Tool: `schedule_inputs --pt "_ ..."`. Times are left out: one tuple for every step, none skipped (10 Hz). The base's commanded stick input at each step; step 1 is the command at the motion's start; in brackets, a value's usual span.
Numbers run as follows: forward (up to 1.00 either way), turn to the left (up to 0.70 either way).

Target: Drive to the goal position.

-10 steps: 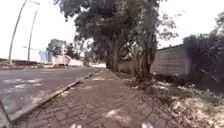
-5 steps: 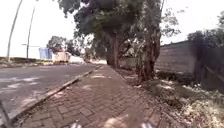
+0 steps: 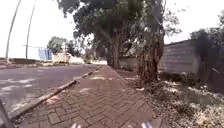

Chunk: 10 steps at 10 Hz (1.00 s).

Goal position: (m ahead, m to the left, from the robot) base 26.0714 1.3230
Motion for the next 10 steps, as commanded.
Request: schedule_inputs --pt "0.50 0.00" --pt "0.50 0.00" --pt "0.50 0.00" --pt "0.50 0.00" --pt "0.50 0.00" --pt "0.50 0.00" --pt "0.50 0.00" --pt "0.50 0.00" --pt "0.50 0.00" --pt "0.50 0.00"
